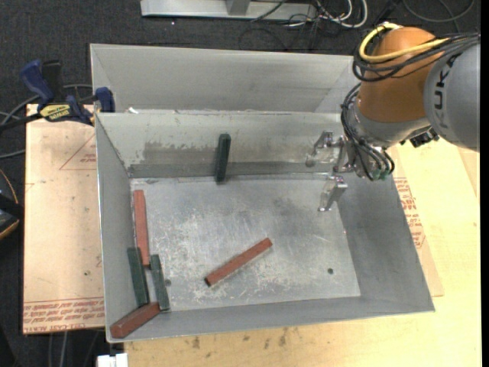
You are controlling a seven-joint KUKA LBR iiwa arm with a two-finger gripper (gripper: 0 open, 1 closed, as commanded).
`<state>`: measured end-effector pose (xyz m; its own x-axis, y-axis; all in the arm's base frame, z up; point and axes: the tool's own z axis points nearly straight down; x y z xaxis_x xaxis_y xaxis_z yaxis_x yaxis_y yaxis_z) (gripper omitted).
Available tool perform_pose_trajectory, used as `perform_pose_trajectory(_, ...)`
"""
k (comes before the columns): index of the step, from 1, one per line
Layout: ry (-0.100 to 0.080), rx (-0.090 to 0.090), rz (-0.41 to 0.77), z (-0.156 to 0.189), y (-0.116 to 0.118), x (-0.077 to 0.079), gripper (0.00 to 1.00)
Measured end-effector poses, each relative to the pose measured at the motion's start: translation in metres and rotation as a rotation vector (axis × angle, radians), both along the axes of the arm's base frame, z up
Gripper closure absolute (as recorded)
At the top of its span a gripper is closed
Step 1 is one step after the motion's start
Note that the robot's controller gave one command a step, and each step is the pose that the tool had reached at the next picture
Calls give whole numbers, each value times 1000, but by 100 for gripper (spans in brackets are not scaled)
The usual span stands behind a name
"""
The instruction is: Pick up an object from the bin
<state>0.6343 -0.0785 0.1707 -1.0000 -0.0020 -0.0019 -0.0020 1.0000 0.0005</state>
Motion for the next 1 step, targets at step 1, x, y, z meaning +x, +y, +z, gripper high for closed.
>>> perform_pose_trajectory(1,0,0,0,0,0,0,0)
